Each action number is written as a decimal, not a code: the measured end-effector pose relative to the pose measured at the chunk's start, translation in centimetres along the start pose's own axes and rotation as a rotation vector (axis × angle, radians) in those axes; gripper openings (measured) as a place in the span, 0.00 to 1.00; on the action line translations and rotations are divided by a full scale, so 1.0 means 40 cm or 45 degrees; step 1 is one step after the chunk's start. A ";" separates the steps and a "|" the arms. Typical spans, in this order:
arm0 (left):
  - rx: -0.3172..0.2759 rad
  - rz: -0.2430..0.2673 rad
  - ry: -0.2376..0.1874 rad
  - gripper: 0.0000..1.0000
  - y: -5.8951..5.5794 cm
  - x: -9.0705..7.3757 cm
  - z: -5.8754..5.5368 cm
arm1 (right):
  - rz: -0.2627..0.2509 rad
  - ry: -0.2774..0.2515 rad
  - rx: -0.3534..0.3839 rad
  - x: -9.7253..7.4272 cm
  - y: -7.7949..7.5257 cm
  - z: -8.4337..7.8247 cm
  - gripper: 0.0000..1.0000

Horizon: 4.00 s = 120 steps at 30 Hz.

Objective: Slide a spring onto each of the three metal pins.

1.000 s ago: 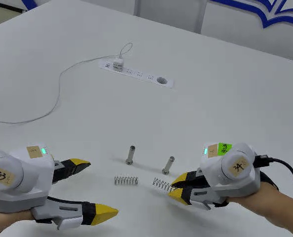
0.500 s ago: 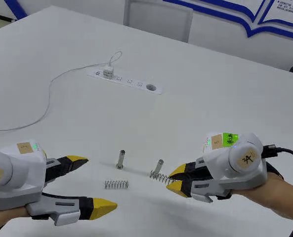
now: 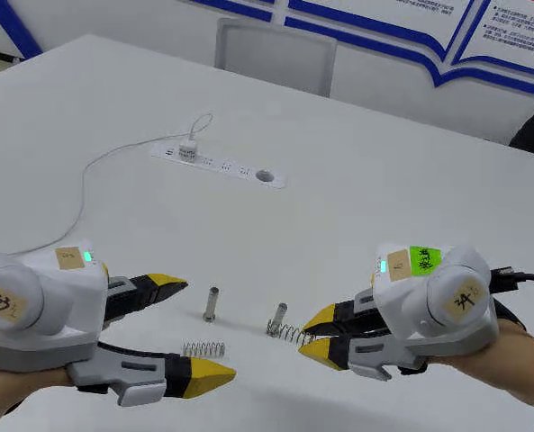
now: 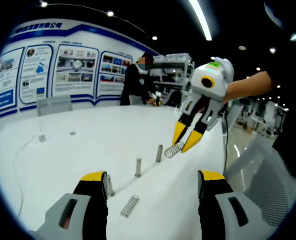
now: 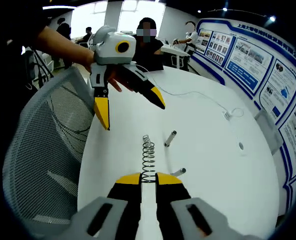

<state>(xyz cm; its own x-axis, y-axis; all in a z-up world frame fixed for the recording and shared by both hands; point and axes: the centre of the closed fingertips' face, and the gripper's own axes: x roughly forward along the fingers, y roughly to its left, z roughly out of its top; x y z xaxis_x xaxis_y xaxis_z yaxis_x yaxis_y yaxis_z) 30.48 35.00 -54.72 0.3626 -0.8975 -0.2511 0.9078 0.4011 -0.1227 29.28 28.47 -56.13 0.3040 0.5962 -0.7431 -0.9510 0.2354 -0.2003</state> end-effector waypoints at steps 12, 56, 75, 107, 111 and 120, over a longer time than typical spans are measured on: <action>0.079 -0.166 -0.019 0.67 -0.087 0.030 0.064 | 0.060 -0.026 -0.098 -0.016 0.050 0.039 0.10; 0.343 -0.318 0.077 0.10 -0.131 0.046 0.043 | 0.086 -0.081 -0.180 -0.027 0.058 0.081 0.11; 0.415 -0.353 0.090 0.10 -0.148 0.046 0.051 | 0.116 -0.110 -0.113 -0.037 0.065 0.080 0.11; 0.368 -0.291 0.070 0.10 -0.144 0.054 0.039 | 0.186 -0.372 0.059 -0.049 0.084 0.211 0.10; 0.369 -0.278 0.069 0.10 -0.138 0.054 0.034 | 0.180 -0.353 0.048 -0.040 0.083 0.212 0.10; 0.316 -0.207 0.035 0.13 -0.103 0.040 0.029 | 0.158 -0.341 0.061 -0.021 0.062 0.217 0.10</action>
<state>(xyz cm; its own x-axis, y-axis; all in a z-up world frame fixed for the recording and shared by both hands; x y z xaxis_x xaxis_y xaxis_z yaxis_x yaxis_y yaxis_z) 27.59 31.69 -53.49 0.2057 -0.9396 -0.2736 0.9785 0.1925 0.0745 27.14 35.21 -50.44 0.1957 0.8025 -0.5637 -0.9800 0.1805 -0.0832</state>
